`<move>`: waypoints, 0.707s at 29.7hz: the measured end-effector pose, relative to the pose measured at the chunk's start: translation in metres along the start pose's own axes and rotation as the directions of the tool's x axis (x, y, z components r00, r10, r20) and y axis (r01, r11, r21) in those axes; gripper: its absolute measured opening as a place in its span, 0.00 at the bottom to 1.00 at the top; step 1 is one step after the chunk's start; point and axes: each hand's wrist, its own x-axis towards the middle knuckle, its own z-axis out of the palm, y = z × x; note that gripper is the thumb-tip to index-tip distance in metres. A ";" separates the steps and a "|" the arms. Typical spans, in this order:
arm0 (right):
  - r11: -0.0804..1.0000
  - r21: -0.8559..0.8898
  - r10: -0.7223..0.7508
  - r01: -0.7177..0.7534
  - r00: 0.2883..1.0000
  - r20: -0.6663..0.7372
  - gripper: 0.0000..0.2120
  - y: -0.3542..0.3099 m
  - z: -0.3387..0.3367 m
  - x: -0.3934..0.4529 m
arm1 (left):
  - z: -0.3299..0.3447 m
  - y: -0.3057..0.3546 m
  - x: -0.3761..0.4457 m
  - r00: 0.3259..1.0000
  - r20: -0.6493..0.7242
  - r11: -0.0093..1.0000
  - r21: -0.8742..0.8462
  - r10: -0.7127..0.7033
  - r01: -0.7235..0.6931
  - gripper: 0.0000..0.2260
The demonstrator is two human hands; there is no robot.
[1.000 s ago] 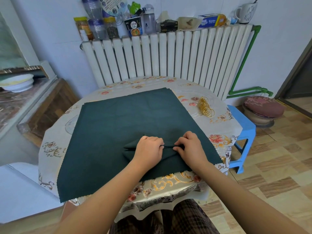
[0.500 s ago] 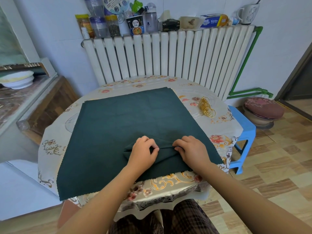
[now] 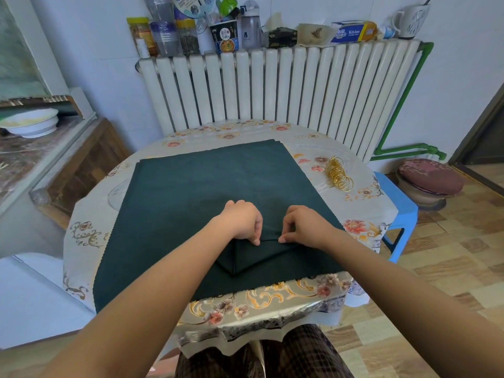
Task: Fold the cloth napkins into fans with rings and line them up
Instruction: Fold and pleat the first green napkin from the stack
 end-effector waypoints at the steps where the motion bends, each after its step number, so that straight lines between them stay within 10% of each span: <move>1: 1.000 -0.012 0.010 -0.009 0.999 0.051 0.08 -0.001 -0.002 0.004 | -0.001 0.001 0.003 1.000 0.005 0.999 0.032 0.013 -0.013 0.06; 12: 0.962 -0.272 0.072 0.027 0.935 0.348 0.18 -0.016 -0.014 0.019 | -0.011 0.001 0.013 0.976 0.207 0.994 0.093 -0.072 0.053 0.30; 21: 0.972 -0.228 0.014 0.050 0.962 0.272 0.10 -0.017 -0.002 0.005 | -0.024 0.008 0.001 0.960 0.280 0.996 0.084 -0.006 -0.018 0.25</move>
